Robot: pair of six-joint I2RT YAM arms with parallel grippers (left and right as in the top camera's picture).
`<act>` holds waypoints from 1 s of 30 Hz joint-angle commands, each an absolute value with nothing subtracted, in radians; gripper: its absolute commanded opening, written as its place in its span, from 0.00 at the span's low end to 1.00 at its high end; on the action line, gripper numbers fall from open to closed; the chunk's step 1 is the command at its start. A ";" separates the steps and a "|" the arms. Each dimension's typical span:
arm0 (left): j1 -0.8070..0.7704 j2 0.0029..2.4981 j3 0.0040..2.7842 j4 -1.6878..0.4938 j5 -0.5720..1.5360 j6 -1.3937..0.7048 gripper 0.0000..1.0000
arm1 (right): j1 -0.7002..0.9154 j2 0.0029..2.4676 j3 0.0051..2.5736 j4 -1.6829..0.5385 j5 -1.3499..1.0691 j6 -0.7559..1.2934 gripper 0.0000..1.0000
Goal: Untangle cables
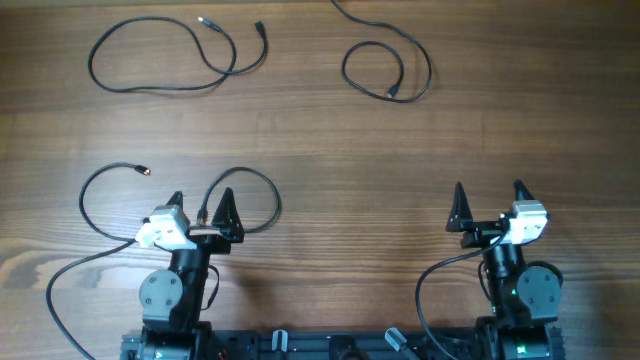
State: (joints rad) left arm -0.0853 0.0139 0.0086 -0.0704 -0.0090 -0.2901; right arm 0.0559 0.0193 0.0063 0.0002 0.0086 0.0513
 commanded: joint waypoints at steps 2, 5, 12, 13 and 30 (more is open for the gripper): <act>-0.089 0.006 0.006 -0.074 -0.008 -0.270 1.00 | 0.051 0.004 0.005 0.007 0.018 0.053 1.00; -0.089 0.006 0.006 -0.074 -0.008 -0.269 1.00 | 0.051 0.004 0.005 0.007 0.018 0.053 0.99; -0.089 0.006 0.006 -0.074 -0.008 -0.270 1.00 | 0.051 0.004 0.005 0.007 0.018 0.053 1.00; -0.089 0.006 0.006 -0.074 -0.008 -0.270 1.00 | 0.051 0.004 0.005 0.007 0.018 0.053 1.00; -0.089 0.006 0.006 -0.074 -0.008 -0.270 1.00 | 0.051 0.004 0.005 0.007 0.018 0.052 1.00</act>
